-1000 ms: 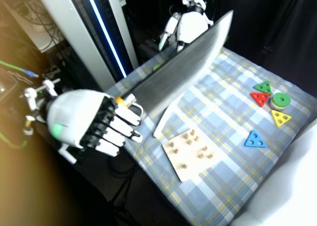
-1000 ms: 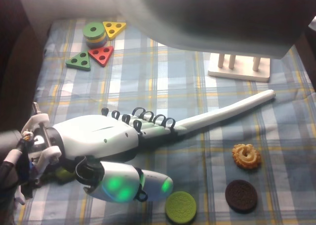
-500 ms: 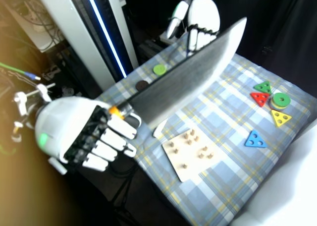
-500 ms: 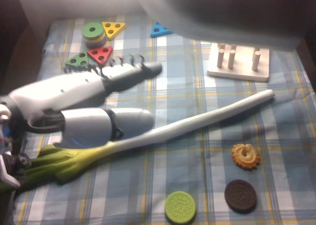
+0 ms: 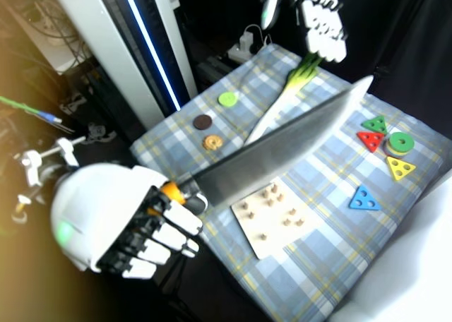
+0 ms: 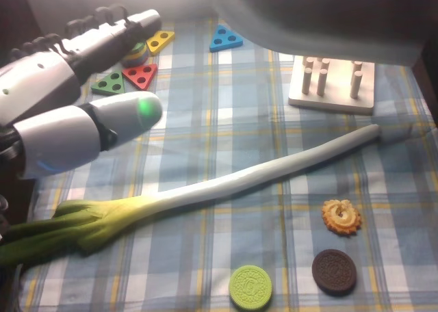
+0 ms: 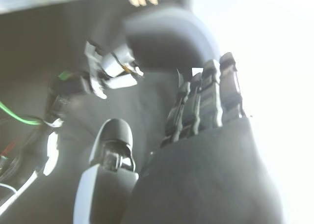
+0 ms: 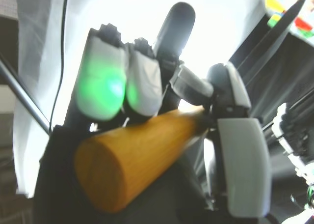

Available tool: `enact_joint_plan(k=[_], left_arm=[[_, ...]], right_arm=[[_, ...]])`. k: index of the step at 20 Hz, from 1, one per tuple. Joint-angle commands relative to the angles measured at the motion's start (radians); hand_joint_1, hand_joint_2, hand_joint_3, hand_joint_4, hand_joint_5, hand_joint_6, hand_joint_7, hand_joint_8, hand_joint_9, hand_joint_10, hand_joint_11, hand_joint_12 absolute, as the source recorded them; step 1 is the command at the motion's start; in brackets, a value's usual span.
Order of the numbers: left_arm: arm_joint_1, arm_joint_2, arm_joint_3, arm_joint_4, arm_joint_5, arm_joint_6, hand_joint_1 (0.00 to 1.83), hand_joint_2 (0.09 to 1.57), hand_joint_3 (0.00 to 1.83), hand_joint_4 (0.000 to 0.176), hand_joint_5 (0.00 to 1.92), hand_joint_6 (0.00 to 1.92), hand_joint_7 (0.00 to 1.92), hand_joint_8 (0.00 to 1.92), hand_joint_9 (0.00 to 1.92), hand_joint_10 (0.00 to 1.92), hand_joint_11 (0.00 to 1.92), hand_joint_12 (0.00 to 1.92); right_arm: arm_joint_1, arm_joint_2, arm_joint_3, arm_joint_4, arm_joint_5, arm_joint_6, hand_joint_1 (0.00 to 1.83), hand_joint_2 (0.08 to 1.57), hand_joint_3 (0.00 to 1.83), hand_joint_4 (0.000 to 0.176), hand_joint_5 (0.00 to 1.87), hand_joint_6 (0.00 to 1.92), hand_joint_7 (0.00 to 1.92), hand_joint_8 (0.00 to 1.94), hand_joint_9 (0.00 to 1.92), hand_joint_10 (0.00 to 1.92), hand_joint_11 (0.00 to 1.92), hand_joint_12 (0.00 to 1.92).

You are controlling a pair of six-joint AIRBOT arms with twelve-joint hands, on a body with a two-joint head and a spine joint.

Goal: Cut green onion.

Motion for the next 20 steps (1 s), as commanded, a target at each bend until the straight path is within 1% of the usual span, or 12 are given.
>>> enact_joint_plan(k=[1,2,3,4,6,13,15,18,19,20], left_arm=[[-0.004,0.003,-0.004,0.005,-0.151,-0.004,0.0,1.33,0.0,0.0,0.0,0.0,0.03,0.01,0.04,0.01,0.0,0.0],[0.002,0.003,-0.004,-0.001,-0.159,-0.004,0.0,1.33,0.0,0.0,0.0,0.0,0.04,0.01,0.05,0.01,0.0,0.0],[0.007,0.003,-0.005,-0.007,-0.162,-0.004,0.0,1.33,0.0,0.0,0.0,0.0,0.05,0.01,0.06,0.02,0.0,0.0],[0.011,0.003,-0.005,-0.01,-0.161,-0.004,0.0,1.33,0.0,0.0,0.0,0.0,0.01,0.0,0.03,0.0,0.0,0.0],[0.018,0.003,-0.005,-0.017,-0.161,-0.004,0.0,1.33,0.0,0.0,0.0,0.0,0.02,0.01,0.04,0.01,0.0,0.0],[0.026,0.002,-0.006,-0.023,-0.163,-0.004,0.0,1.33,0.0,0.0,0.0,0.0,0.0,0.0,0.02,0.0,0.01,0.0],[0.027,0.002,-0.006,-0.023,-0.163,-0.004,0.0,1.33,0.0,0.0,0.0,0.0,0.0,0.0,0.03,0.0,0.01,0.0],[0.028,0.002,-0.007,-0.023,-0.163,-0.004,0.0,1.33,0.0,0.0,0.0,0.0,0.01,0.01,0.03,0.0,0.0,0.0],[0.028,0.001,-0.007,-0.023,-0.164,-0.004,0.0,1.33,0.0,0.0,0.0,0.0,0.02,0.0,0.03,0.0,0.0,0.0],[0.028,0.001,-0.007,-0.023,-0.163,-0.004,0.0,1.33,0.0,0.0,0.0,0.0,0.02,0.0,0.03,0.0,0.0,0.0]], right_arm=[[0.017,0.003,0.011,0.02,0.117,0.011,0.75,1.4,0.0,0.0,1.22,1.92,1.48,1.94,1.62,1.92,1.65,1.92],[0.017,-0.002,0.017,0.019,0.104,0.011,0.78,1.4,0.0,0.0,1.19,1.92,1.47,1.94,1.61,1.92,1.64,1.92],[0.017,-0.008,0.024,0.018,0.086,0.01,0.76,1.39,0.0,0.0,1.18,1.92,1.44,1.94,1.57,1.92,1.61,1.92],[0.017,-0.012,0.029,0.016,0.074,0.007,0.76,1.39,0.0,0.0,1.16,1.92,1.43,1.94,1.57,1.92,1.6,1.92],[0.028,-0.017,0.039,0.011,0.036,-0.013,0.74,1.39,0.0,0.0,1.15,1.92,1.43,1.94,1.57,1.92,1.59,1.92],[0.076,-0.021,0.071,-0.015,-0.037,-0.026,0.76,1.38,0.0,0.0,1.18,1.92,1.48,1.94,1.62,1.92,1.64,1.92],[0.097,-0.023,0.081,-0.032,-0.065,-0.026,0.74,1.39,0.0,0.0,1.2,1.92,1.48,1.94,1.61,1.92,1.63,1.92],[0.136,-0.033,0.095,-0.067,-0.103,-0.026,0.79,1.39,0.0,0.0,1.17,1.92,1.46,1.94,1.6,1.92,1.62,1.92],[0.149,-0.034,0.097,-0.08,-0.111,-0.026,0.75,1.39,0.0,0.0,1.18,1.92,1.46,1.94,1.61,1.92,1.62,1.92],[0.155,-0.034,0.098,-0.087,-0.116,-0.026,0.75,1.39,0.0,0.0,1.18,1.92,1.46,1.94,1.61,1.92,1.62,1.92]])
